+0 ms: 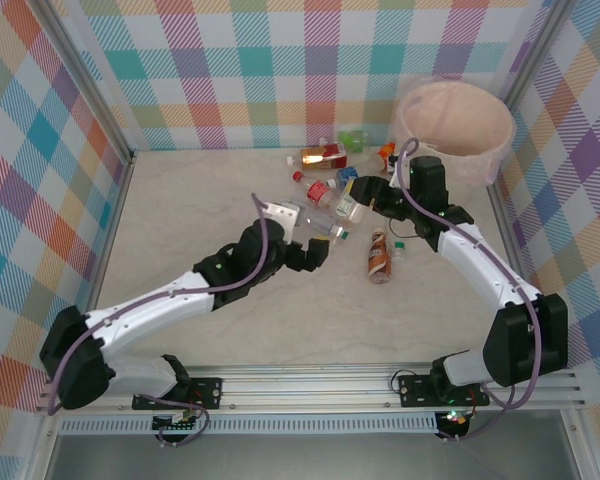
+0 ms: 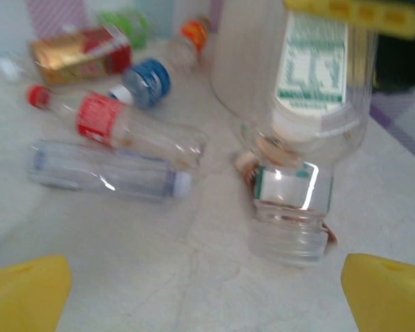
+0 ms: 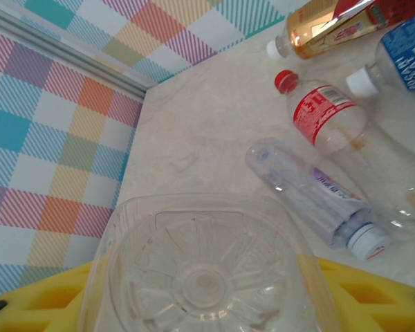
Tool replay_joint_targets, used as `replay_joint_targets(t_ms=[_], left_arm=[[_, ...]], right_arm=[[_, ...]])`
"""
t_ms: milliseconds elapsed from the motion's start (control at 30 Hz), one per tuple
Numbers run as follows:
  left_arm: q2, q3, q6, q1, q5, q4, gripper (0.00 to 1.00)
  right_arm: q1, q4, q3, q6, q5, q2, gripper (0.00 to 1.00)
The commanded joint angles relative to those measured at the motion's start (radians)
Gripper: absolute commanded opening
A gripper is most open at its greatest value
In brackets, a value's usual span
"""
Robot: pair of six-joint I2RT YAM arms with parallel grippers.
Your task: Put the plastic bottles in the bin
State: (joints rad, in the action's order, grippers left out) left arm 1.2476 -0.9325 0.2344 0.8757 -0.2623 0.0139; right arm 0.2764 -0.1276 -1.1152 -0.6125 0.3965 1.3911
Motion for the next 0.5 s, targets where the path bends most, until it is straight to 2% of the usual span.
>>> replay_joint_targets(t_ms=[0, 100, 200, 300, 467], left_arm=[[-0.078, 0.046, 0.066, -0.007, -0.236, -0.067, 1.0], [-0.117, 0.084, 0.157, -0.021, -0.429, -0.013, 1.0], [-0.132, 0.083, 0.335, -0.056, -0.581, 0.146, 1.0], [-0.135, 0.077, 0.479, -0.101, -0.63, 0.306, 1.0], [-0.13, 0.077, 0.545, -0.129, -0.637, 0.384, 1.0]], right_arm=[[-0.009, -0.071, -0.08, 0.09, -0.047, -0.034, 0.46], [-0.009, -0.141, -0.141, 0.143, -0.086, -0.029, 0.46], [-0.01, -0.179, -0.194, 0.188, -0.133, -0.029, 0.46], [-0.009, -0.213, -0.255, 0.238, -0.18, -0.023, 0.46], [-0.024, -0.275, -0.394, 0.312, -0.228, 0.009, 0.46]])
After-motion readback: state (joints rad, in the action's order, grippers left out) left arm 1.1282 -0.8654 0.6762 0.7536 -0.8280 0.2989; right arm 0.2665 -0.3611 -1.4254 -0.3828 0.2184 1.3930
